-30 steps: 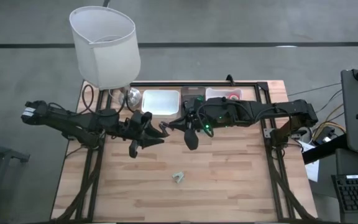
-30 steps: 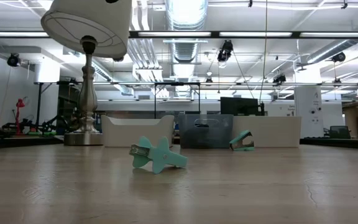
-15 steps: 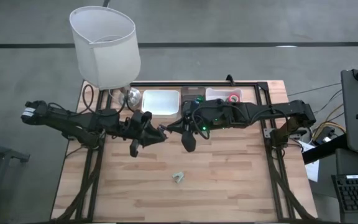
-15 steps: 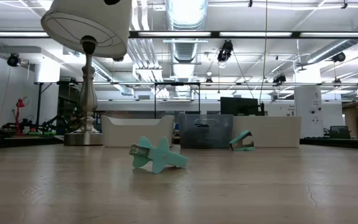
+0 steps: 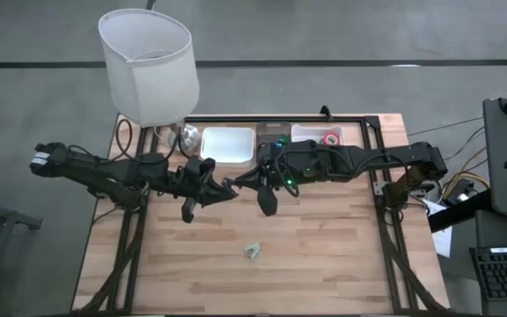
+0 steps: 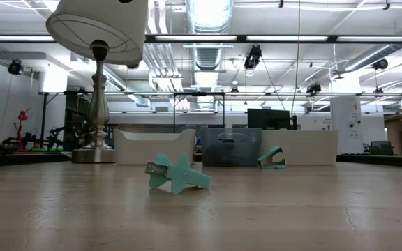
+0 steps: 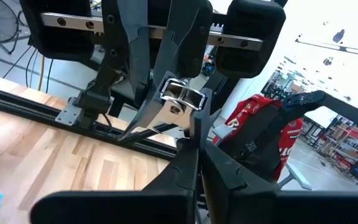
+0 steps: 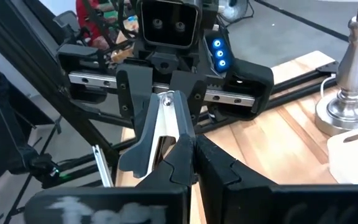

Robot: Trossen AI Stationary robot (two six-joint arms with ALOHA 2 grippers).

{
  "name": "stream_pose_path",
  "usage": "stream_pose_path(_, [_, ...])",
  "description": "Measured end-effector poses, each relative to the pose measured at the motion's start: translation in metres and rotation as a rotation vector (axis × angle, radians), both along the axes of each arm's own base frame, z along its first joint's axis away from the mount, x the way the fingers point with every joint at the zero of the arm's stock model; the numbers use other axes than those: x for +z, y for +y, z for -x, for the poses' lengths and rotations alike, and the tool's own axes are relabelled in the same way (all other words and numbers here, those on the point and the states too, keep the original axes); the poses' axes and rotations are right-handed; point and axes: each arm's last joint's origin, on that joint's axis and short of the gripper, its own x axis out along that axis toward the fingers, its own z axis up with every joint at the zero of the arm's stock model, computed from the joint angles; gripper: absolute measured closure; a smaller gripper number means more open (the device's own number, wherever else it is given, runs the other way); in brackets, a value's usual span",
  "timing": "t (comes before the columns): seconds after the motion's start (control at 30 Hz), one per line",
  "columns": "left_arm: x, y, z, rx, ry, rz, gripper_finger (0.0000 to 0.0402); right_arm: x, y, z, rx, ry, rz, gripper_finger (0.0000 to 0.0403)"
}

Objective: Pick and place Stapler, Stapler remover, tape
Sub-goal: Put the black staple remover into the left white bin

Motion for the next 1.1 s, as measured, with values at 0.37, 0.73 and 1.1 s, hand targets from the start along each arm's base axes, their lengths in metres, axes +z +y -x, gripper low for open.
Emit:
stream_pose_path(0.37, [-0.005, 0.001, -0.001, 0.061, 0.049, -0.014, 0.0392, -0.003, -0.007, 0.0, -0.056, 0.024, -0.087, 0.0313])
stream_pose_path(0.73, [-0.018, 0.01, 0.0, 0.344, 0.188, 0.027, 0.0389, 0.021, -0.019, 0.02, -0.041, -0.041, 0.046, 0.0198])
stream_pose_path(1.1, [-0.046, 0.033, 0.002, 0.876, 0.349, 0.18, 0.0389, 0.026, -0.035, 0.035, -0.028, 0.007, 0.227, 0.0188])
